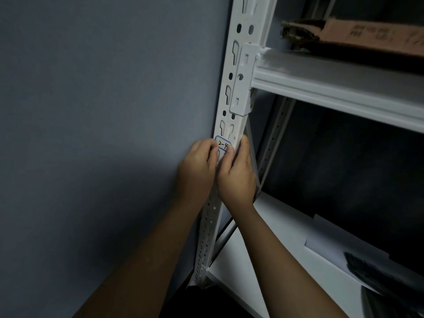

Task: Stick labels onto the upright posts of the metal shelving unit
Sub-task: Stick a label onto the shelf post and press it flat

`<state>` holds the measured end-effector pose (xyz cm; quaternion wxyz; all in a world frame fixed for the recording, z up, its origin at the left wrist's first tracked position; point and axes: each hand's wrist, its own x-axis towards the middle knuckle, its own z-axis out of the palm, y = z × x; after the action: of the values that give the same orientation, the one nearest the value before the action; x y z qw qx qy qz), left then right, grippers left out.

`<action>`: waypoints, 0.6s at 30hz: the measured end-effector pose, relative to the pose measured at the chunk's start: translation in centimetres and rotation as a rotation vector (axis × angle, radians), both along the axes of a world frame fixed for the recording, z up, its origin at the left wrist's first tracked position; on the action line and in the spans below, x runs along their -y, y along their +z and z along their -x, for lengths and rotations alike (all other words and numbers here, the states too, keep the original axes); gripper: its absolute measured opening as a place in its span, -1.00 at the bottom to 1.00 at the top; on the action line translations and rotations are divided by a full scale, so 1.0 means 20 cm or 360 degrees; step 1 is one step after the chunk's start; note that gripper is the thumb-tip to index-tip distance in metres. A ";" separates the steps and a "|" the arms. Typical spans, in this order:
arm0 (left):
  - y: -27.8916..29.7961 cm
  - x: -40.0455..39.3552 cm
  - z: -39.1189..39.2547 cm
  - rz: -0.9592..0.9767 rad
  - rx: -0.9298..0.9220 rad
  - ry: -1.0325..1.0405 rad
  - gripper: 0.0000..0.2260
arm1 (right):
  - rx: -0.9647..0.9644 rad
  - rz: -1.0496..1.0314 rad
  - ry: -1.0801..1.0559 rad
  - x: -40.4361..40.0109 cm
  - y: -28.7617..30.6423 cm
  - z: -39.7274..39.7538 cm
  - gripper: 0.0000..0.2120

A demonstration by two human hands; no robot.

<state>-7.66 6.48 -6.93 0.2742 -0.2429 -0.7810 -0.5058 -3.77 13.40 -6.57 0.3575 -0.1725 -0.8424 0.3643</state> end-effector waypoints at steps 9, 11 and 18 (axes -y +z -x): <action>-0.05 -0.01 0.02 -0.0146 -0.0013 -0.0076 -0.72 | -0.0001 -0.0002 0.0000 0.00 0.00 0.00 -0.59; -0.05 0.00 0.02 -0.0161 0.0009 -0.0107 -0.72 | -0.0007 -0.0009 -0.0008 0.00 -0.01 0.00 -0.59; -0.02 0.01 0.02 -0.0231 0.0196 -0.0235 -0.79 | 0.0011 -0.0013 -0.0020 0.00 -0.01 0.00 -0.60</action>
<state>-8.05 6.22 -7.34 0.2045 -0.2478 -0.7376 -0.5939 -3.76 13.49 -6.69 0.3575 -0.1775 -0.8441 0.3581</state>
